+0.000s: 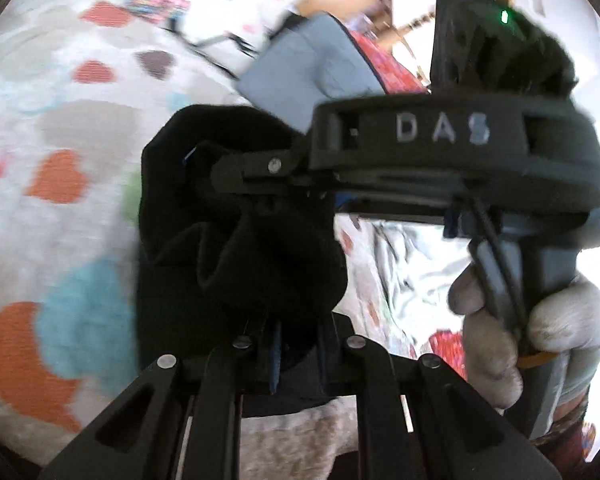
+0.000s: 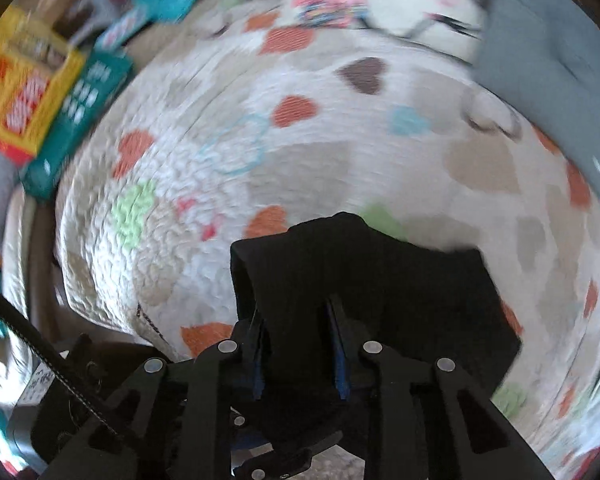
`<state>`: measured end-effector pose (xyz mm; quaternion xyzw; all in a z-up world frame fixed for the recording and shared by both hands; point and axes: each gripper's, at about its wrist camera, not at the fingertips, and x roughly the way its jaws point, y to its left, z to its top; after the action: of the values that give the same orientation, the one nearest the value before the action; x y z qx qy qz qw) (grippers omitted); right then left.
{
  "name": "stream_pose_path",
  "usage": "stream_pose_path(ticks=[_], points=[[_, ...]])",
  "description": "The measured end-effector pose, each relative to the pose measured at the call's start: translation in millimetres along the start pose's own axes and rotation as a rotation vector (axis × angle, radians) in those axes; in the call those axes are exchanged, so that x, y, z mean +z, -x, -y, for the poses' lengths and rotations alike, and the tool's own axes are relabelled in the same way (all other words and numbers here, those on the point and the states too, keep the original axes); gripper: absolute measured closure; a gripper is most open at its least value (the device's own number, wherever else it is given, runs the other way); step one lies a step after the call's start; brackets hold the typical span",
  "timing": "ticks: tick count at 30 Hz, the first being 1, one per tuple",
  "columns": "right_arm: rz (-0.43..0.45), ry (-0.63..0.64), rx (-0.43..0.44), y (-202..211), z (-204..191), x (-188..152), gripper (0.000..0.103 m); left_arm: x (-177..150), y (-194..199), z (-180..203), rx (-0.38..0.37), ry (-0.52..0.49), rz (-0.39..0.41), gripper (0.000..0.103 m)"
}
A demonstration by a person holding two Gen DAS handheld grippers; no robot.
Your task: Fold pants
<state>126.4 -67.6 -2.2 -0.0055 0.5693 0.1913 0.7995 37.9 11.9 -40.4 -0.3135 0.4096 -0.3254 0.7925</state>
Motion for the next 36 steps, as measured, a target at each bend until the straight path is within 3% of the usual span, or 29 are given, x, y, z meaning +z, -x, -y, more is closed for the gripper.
stream_pose_path(ticks=[5, 7, 10, 13, 17, 18, 20, 22, 25, 27, 28, 31, 34, 36], points=[[0.093, -0.204, 0.077, 15.5, 90.4, -39.4, 0.075, -16.3, -52.3, 29.4, 0.004, -0.094, -0.109, 0.08], [0.12, -0.284, 0.085, 10.3, 125.8, -58.6, 0.069, -24.4, -62.0, 35.8, 0.003, -0.129, -0.146, 0.074], [0.12, -0.401, 0.023, -4.2, 172.9, -87.7, 0.069, -25.9, -59.0, 42.4, -0.046, -0.168, -0.189, 0.069], [0.143, -0.526, 0.08, -11.8, 214.7, -116.5, 0.067, -25.6, -49.3, 48.7, -0.123, -0.215, -0.22, 0.067], [0.284, -0.649, 0.092, 6.0, 249.9, -144.0, 0.062, -4.6, -39.4, 51.9, -0.188, -0.295, -0.193, 0.058], [0.353, -0.675, 0.124, 17.4, 254.6, -146.6, 0.062, 3.7, -34.4, 44.8, -0.159, -0.286, -0.158, 0.052], [0.43, -0.648, 0.219, 31.0, 250.9, -143.1, 0.062, 7.1, -28.0, 33.4, -0.089, -0.249, -0.127, 0.051], [0.48, -0.582, 0.356, 39.7, 236.7, -134.6, 0.062, 10.1, -37.2, 18.5, -0.017, -0.183, -0.14, 0.051], [0.456, -0.546, 0.6, 26.7, 213.2, -121.3, 0.057, -2.3, -39.3, 8.5, 0.027, -0.147, -0.175, 0.052], [0.399, -0.547, 0.673, 5.4, 202.1, -112.4, 0.056, -12.5, -42.8, 7.2, 0.059, -0.169, -0.192, 0.052], [0.366, -0.554, 0.672, -7.2, 196.6, -109.6, 0.056, -16.9, -44.8, 9.1, 0.072, -0.189, -0.198, 0.051], [0.274, -0.609, 0.549, -41.0, 201.2, -106.1, 0.058, -28.5, -48.6, 19.2, 0.104, -0.266, -0.217, 0.05], [0.286, -0.639, 0.465, -43.6, 210.6, -109.7, 0.074, -31.7, -53.9, 23.3, 0.132, -0.304, -0.229, 0.05], [0.303, -0.616, 0.342, -34.6, 212.4, -110.6, 0.072, -30.3, -48.1, 25.0, 0.106, -0.301, -0.241, 0.05]])
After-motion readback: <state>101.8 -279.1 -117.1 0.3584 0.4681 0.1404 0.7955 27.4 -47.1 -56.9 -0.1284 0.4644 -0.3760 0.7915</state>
